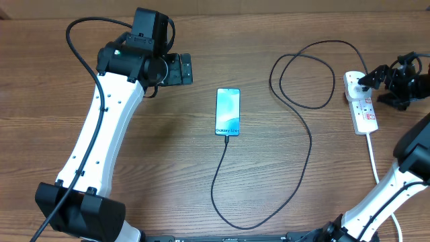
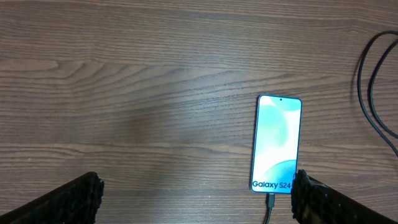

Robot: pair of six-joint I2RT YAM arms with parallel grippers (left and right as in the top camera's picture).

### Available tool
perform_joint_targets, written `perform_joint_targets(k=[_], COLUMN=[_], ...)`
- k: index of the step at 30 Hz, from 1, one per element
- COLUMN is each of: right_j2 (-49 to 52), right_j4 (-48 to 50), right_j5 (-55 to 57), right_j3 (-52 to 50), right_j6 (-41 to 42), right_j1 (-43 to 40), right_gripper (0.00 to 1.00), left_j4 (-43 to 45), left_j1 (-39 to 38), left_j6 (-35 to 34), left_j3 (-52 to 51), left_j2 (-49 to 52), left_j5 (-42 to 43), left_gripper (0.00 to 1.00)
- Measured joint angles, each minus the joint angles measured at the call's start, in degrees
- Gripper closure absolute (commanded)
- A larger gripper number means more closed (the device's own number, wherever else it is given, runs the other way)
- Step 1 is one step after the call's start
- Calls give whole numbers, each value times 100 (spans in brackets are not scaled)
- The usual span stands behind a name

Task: Plug charger to phone and switch on socket
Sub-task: 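Lower the right gripper onto the orange switch beside the white charger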

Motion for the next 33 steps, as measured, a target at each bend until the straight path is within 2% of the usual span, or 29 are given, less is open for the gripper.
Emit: perform_joint_targets(k=[8,33], right_j2=[2,2], right_j4=[205,210], right_j5=[59,334], right_j3=[-63,-166], right_j6=[4,299], right_j1=[289,382], right_gripper=[0,0], left_j4=[0,0], left_j1=[0,0], left_j6=[0,0], left_j3=[0,0], left_j2=[0,0], left_j5=[0,0], left_gripper=[0,0])
